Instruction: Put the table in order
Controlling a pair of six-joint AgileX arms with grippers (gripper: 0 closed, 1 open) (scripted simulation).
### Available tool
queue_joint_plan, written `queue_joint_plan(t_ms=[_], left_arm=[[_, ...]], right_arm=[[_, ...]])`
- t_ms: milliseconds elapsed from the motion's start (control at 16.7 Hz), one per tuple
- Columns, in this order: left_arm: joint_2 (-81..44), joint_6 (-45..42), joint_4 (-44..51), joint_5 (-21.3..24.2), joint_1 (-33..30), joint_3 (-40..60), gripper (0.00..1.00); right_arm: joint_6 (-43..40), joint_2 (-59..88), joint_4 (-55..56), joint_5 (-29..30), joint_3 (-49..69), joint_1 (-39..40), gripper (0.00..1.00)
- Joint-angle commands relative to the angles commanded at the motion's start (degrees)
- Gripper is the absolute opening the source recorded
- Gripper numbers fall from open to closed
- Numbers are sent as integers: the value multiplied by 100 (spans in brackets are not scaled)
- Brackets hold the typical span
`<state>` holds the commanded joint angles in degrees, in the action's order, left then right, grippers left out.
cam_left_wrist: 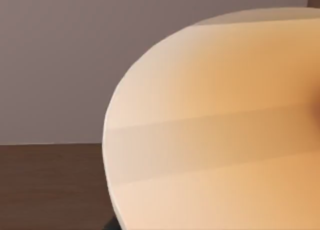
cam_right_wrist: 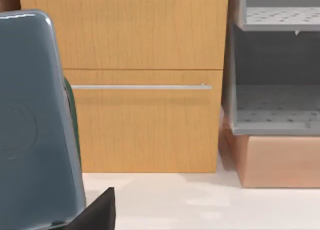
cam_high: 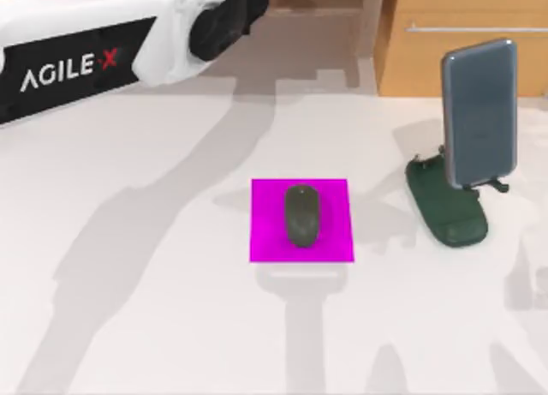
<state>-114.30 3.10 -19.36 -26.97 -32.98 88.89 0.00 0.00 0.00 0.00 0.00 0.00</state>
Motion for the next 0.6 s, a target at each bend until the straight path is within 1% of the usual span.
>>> queue_joint_plan(t_ms=[120, 240, 540, 600], left_arm=[[-240, -2, 210, 184, 465, 380, 0], [-426, 5, 349, 360, 711, 579, 0], [-453, 7, 366, 392, 742, 597, 0], [-453, 7, 366, 392, 742, 597, 8]], right_arm=[[0, 0, 0, 0, 0, 0, 100], [0, 0, 0, 0, 0, 0, 100], [0, 0, 0, 0, 0, 0, 100], [0, 0, 0, 0, 0, 0, 100]])
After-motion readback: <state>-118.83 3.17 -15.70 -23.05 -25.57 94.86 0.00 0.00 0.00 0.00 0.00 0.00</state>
